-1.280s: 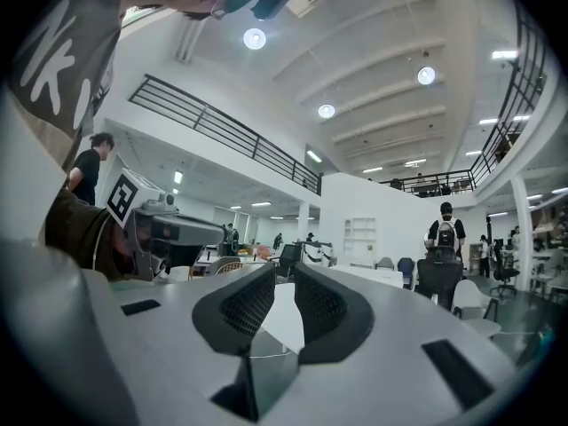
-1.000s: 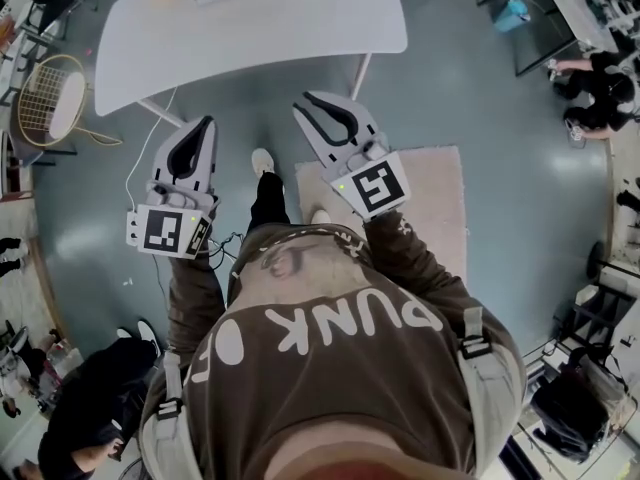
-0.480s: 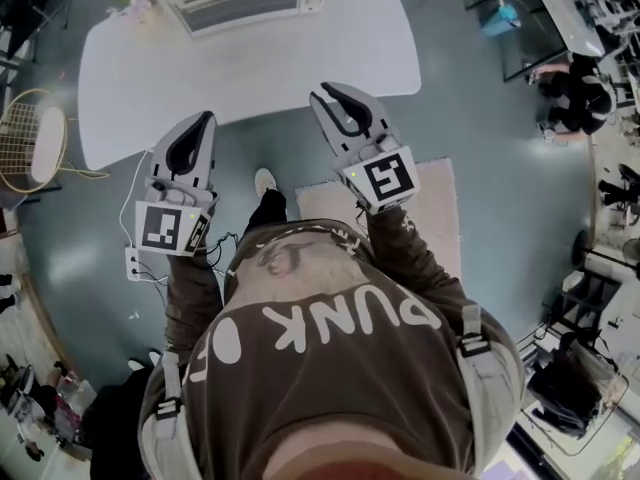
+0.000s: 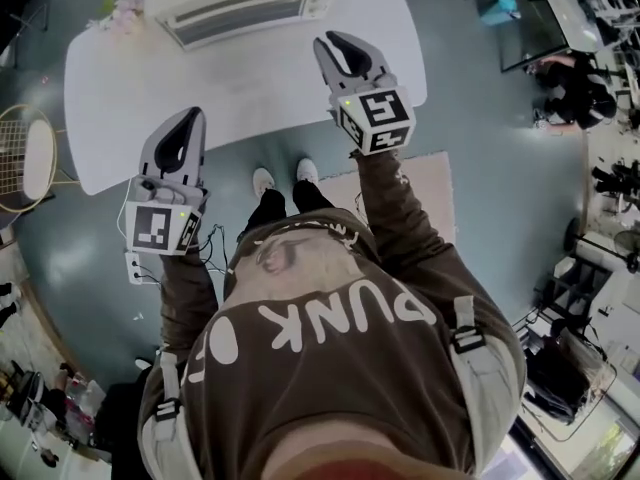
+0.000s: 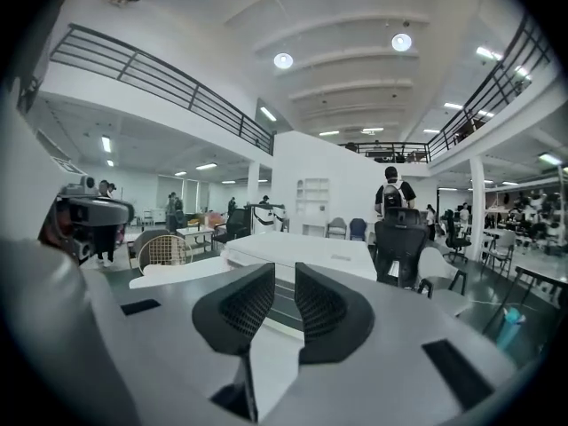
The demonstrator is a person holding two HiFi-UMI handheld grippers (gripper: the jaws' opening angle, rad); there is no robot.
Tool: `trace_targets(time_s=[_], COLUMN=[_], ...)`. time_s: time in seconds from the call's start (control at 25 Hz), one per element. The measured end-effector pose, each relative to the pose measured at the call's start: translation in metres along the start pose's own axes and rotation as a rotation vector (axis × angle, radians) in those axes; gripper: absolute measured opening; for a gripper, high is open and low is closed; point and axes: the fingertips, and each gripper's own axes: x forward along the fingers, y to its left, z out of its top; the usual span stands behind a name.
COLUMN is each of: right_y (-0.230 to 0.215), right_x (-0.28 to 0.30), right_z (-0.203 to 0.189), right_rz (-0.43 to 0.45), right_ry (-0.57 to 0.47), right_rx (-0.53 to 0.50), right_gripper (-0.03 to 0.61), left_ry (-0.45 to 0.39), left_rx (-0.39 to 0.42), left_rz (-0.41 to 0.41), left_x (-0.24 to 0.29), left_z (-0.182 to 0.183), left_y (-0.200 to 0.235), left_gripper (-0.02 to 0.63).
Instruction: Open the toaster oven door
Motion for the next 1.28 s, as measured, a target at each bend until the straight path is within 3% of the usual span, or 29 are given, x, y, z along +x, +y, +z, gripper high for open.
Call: trace_targets(time_s=[0.2, 0.44, 1.04, 1.28], right_y=[-0.052, -0.081, -0.086, -0.082], right_x=[0.076, 0.147, 0.189, 0.190], right_z=[-0.011, -0.034, -0.068, -0.068], right_rz=[-0.025, -0.029, -0.027, -0.008], right_ry=[0.077, 0.221, 0.403, 0.438], right_rx=[0.062, 0.138, 0.217, 0.220], right_gripper=[0.087, 0.106, 0.135, 0.104], left_ry=[0.014, 0.007, -0.010, -0.013], left_rx=[-0.008, 0.003, -0.010, -0.016], left_rz=[0.047, 0.039, 0.025, 0.016], left_x=[0.021, 0.039, 0.048, 0.049], left_z=[-0.001, 0.002, 0.003, 0.001], left_y=[0.012, 0.023, 0.045, 0.046], left_gripper=[0.003, 0.003, 0.003, 0.003])
